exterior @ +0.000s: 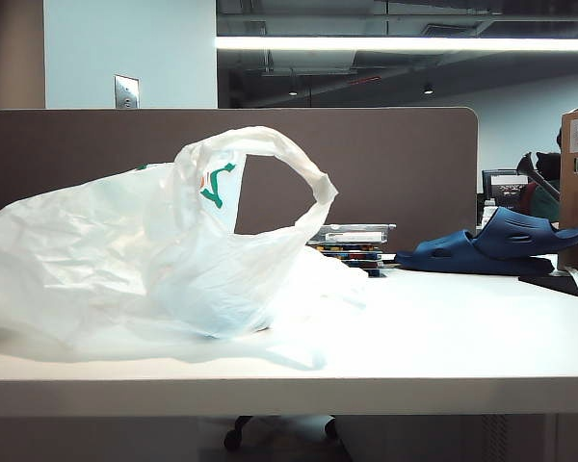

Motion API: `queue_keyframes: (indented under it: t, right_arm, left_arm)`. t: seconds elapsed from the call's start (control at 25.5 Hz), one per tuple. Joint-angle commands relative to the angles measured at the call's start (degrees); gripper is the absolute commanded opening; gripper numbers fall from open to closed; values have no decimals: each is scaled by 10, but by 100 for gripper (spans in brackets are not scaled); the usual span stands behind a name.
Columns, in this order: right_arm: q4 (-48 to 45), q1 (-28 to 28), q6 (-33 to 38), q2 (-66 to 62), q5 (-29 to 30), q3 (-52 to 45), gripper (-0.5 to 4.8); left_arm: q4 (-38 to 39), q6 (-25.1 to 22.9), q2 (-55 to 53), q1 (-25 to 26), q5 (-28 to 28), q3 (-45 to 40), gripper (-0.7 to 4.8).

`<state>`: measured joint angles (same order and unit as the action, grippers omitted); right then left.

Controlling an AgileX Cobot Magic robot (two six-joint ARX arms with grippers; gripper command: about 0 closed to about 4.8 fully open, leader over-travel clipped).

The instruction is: Put the power bank into the bag.

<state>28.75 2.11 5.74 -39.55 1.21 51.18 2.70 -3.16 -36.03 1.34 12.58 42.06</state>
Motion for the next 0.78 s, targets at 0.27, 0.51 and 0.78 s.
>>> queue_keyframes:
  t: [0.27, 0.51, 0.78]
  right_arm:
    - [-119, -1, 3, 94, 24, -166, -8]
    - [-180, -2, 22, 185, 25, -279, -8]
    - [-228, -4, 19, 272, 23, -370, -8]
  left_arm:
    - [-7, 2, 146, 0, 1, -134, -6]
    - [-15, 16, 263, 0, 3, -212, -6]
    - [-14, 26, 360, 0, 2, -253, -6]
